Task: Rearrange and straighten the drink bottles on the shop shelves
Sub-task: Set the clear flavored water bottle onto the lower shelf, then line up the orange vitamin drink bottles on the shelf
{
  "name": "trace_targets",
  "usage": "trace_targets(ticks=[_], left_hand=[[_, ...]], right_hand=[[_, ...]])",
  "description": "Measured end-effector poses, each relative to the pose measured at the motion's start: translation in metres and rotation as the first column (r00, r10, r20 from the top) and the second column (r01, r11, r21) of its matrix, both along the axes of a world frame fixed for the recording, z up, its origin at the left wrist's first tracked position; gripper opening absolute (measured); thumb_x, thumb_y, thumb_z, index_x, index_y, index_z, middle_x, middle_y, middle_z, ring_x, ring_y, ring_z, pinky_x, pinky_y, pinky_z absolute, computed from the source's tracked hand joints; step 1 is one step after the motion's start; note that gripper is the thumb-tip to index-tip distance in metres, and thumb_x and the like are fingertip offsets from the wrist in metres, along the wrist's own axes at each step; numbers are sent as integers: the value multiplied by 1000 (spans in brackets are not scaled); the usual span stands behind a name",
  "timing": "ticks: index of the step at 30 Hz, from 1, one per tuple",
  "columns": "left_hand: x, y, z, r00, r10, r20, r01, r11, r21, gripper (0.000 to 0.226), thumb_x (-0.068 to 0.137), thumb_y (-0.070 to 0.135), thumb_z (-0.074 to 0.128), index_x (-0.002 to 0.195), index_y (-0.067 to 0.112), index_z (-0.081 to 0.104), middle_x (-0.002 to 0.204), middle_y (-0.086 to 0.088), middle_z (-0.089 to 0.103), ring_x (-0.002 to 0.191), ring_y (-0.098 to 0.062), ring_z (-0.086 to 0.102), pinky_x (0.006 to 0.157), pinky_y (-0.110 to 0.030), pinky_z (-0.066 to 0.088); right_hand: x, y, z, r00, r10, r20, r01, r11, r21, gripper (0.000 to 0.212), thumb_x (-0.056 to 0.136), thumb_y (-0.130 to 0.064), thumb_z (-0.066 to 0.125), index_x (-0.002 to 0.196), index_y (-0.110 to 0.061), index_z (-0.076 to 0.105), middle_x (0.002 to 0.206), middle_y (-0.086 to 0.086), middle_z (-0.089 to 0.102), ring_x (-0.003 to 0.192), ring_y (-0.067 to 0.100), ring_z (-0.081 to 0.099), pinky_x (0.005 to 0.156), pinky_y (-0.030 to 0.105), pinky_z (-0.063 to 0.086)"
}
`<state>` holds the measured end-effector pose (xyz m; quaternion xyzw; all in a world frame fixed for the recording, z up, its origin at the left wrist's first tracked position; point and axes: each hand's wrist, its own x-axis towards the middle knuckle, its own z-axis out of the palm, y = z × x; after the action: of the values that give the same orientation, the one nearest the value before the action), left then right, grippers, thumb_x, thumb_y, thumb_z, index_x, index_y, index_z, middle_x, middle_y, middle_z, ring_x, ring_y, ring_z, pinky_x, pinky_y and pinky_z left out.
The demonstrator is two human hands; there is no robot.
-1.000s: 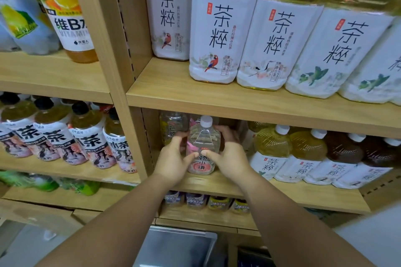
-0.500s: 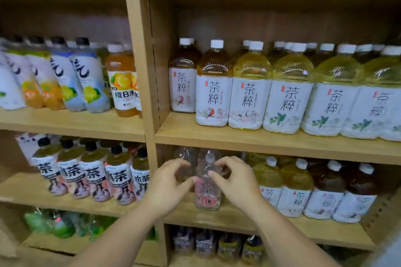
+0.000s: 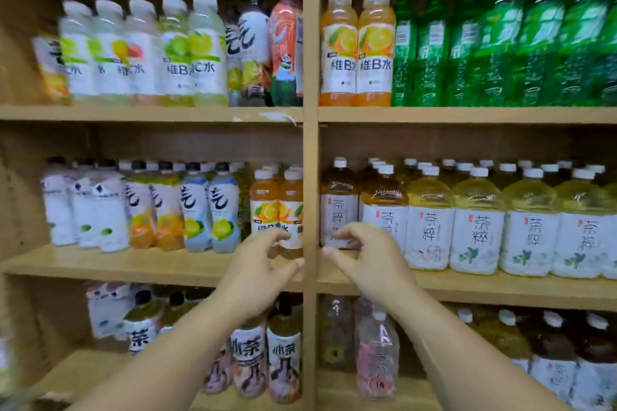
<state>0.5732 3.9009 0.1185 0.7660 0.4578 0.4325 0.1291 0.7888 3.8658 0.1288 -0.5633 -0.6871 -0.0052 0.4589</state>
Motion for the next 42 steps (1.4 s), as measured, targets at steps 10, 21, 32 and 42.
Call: trace_targets(ticks=[10, 21, 32, 42], left_hand=[[-9, 16, 150, 995, -103, 0, 99, 952, 289, 55, 84, 52, 76, 133, 34, 56, 127, 8, 61, 104, -14, 61, 84, -30, 46], [63, 20, 233, 989, -139, 53, 104, 900, 423, 59, 91, 47, 72, 143, 27, 50, 133, 10, 58, 111, -10, 60, 76, -20, 48], [127, 45, 242, 978, 204, 47, -205, 882, 424, 30, 99, 30, 61, 125, 15, 56, 121, -5, 58, 109, -28, 61, 87, -43, 56], [147, 57, 249, 933, 350, 78, -344, 813, 470, 39, 96, 34, 64, 126, 13, 51, 118, -7, 55, 105, -30, 60, 76, -37, 48]], right_hand=[[2, -5, 140, 987, -148, -70, 160, 955, 249, 21, 87, -43, 77, 99, -27, 71, 95, -11, 67, 87, 1, 60, 74, 16, 44], [51, 32, 228, 969, -200, -145, 242, 890, 387, 42, 89, -49, 74, 121, -23, 65, 109, -4, 59, 101, 14, 55, 83, 29, 40], [80, 85, 263, 981, -82, -174, 105, 987, 125, 66, 83, -51, 81, 134, -20, 53, 107, -8, 60, 95, 14, 60, 74, 30, 45], [109, 96, 262, 994, -45, -100, 56, 993, 101, 35, 76, -44, 87, 94, -24, 65, 87, -6, 71, 78, 13, 68, 66, 30, 54]])
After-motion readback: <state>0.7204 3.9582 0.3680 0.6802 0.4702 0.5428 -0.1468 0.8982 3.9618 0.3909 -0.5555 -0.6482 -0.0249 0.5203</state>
